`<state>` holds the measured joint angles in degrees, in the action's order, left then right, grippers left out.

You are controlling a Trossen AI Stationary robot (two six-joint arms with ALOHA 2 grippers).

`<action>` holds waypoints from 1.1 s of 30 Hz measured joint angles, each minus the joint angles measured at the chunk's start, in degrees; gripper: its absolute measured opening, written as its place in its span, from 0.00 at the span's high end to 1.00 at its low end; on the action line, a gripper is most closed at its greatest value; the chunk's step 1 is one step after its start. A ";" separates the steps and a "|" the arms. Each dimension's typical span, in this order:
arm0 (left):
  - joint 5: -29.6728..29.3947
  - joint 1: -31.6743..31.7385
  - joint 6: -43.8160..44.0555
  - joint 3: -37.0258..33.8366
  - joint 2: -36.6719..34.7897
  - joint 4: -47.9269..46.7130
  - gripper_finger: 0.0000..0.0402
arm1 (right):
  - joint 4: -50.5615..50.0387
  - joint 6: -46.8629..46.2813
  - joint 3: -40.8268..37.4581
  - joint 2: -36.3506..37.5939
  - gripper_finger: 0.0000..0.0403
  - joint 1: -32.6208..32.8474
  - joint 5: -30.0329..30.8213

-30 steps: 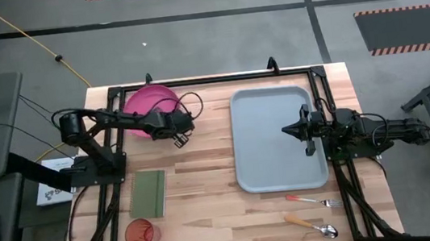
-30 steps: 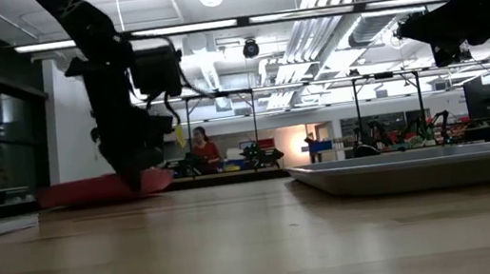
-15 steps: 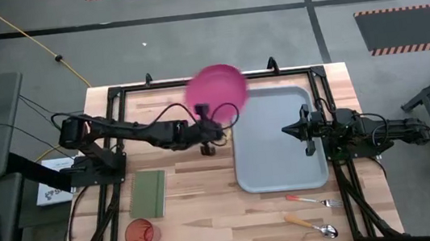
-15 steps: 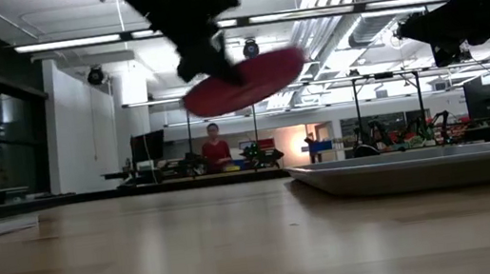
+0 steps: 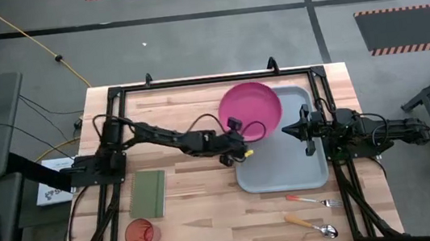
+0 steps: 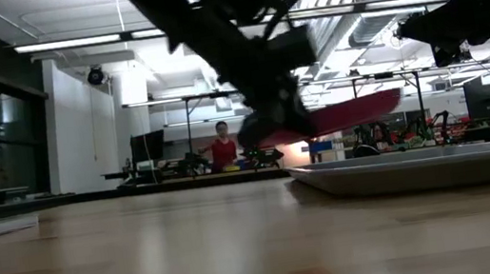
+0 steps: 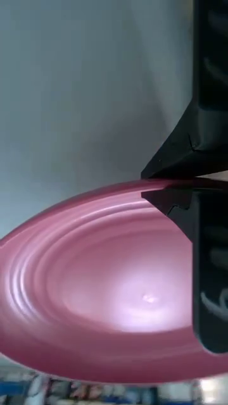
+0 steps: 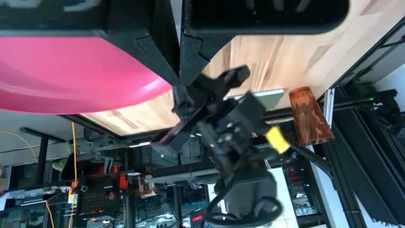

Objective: Pick and place plate/cup/fork/spoon on tray
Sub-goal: Put the pink plate on the light blue tray

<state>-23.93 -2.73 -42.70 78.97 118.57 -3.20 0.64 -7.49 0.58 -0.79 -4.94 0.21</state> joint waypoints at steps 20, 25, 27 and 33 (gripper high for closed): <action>3.66 2.85 -8.28 8.95 10.48 0.01 0.98 | 0.01 0.00 0.00 0.01 1.00 -0.01 0.00; 6.21 3.44 -6.95 8.95 10.53 0.09 0.98 | 0.01 0.00 0.01 0.00 1.00 0.00 -0.01; 6.35 3.49 -6.97 8.95 10.53 0.14 0.98 | 0.01 0.00 0.00 0.01 1.00 0.01 -0.02; 6.78 3.49 -6.95 8.95 10.53 0.08 0.96 | 0.01 0.00 0.00 0.01 1.00 0.01 0.00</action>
<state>-17.15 0.75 -49.65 87.92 129.10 -3.12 0.64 -7.49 0.58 -0.78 -4.93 0.20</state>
